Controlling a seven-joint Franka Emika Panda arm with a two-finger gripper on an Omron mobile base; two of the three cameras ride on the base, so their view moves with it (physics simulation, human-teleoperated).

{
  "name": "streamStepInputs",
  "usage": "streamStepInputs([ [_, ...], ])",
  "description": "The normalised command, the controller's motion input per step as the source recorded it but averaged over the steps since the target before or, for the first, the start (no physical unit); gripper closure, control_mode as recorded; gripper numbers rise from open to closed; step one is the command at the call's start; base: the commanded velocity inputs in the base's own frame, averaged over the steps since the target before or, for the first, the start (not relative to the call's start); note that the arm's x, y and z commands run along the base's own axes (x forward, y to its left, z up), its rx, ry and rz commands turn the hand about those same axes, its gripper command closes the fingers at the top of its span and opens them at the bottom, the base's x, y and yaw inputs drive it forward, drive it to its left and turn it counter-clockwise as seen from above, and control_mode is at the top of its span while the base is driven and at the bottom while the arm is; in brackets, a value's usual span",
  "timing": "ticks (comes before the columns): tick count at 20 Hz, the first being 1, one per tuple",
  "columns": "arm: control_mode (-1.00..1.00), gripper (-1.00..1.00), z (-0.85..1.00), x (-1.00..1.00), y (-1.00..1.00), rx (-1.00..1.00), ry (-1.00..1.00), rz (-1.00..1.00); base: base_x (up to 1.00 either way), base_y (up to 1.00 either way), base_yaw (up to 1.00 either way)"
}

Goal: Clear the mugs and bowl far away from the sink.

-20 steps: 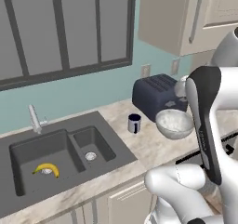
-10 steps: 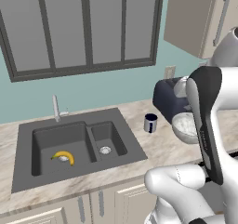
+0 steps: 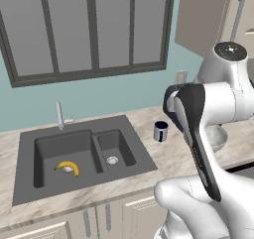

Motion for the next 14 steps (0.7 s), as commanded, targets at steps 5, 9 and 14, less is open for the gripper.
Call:
streamStepInputs([
  [5, -1.0, -1.0, -0.44, 0.17, 0.04, 0.0, 0.01, -0.01, 0.0, 0.0, 0.0],
  [9, -1.0, -1.0, -0.36, 0.04, 0.0, 0.03, 0.1, -0.03, 0.0, 0.0, 0.0],
  [14, -1.0, -1.0, -0.23, 0.11, 0.0, 0.01, 0.01, -0.03, 0.0, 0.0, 0.0],
])
